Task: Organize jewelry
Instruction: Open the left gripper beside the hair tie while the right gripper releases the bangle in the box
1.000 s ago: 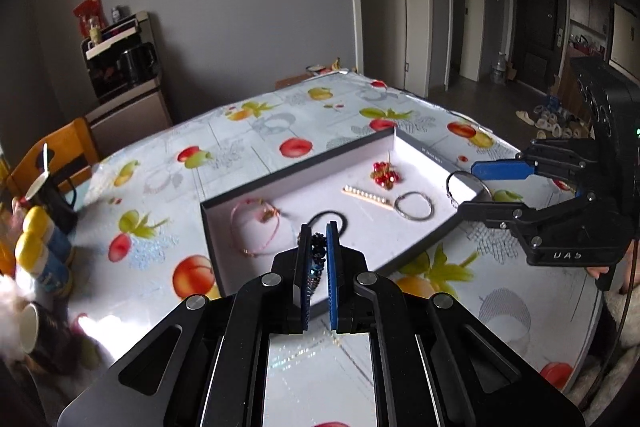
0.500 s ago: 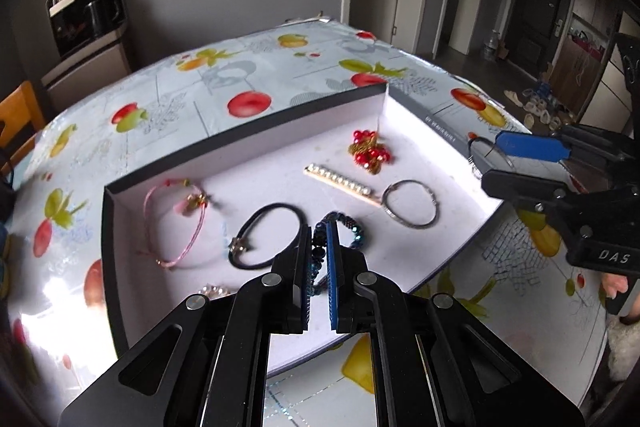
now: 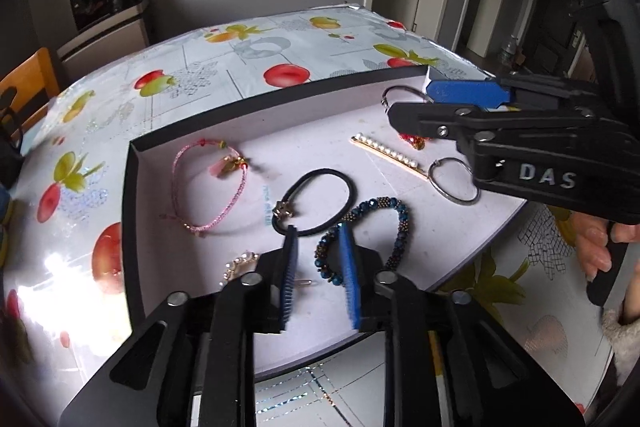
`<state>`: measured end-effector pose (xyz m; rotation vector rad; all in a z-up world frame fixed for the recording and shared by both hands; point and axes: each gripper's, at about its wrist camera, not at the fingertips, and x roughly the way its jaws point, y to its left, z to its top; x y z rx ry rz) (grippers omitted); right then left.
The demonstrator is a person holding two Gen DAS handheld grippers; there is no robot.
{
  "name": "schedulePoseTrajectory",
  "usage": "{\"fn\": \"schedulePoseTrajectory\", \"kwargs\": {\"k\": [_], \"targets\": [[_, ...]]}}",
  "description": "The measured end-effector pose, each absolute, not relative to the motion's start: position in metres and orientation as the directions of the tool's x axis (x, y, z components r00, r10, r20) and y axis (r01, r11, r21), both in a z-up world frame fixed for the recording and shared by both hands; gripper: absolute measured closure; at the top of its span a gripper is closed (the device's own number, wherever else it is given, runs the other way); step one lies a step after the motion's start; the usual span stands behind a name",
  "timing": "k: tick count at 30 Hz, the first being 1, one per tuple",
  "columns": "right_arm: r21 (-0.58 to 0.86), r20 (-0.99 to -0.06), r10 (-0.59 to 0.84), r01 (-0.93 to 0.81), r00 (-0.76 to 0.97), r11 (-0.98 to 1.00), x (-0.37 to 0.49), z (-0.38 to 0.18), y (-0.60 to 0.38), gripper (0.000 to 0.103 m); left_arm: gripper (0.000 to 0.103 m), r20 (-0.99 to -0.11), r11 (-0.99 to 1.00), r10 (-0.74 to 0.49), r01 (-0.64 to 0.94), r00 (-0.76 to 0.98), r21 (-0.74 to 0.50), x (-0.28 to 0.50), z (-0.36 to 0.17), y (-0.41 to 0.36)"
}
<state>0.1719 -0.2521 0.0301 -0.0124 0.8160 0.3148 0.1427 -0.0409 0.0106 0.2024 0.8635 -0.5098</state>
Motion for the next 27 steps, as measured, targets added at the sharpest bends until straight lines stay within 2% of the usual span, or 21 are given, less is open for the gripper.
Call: {"fn": "schedulePoseTrajectory", "kwargs": {"k": [1,6,15,27], "targets": [[0.114,-0.726,0.273,-0.280,0.631,0.953,0.176,0.027,-0.250,0.056,0.066,-0.761,0.863,-0.354,0.503,0.544,-0.042,0.143,0.013,-0.038],[0.098,-0.758,0.258,-0.286,0.599,0.953,0.194,0.020,-0.232,0.056,0.066,-0.732,0.878,-0.377,0.470,0.568,-0.088,0.149,0.026,-0.020],[0.090,-0.811,0.230,-0.273,0.538,0.958,0.219,0.008,-0.201,0.056,0.066,-0.730,0.924,-0.304,0.376,0.613,-0.069,0.166,0.024,0.006],[0.104,-0.794,0.246,-0.276,0.556,0.956,0.212,0.016,-0.208,0.055,0.065,-0.732,0.924,-0.284,0.382,0.620,-0.035,0.164,0.021,0.003]]}}
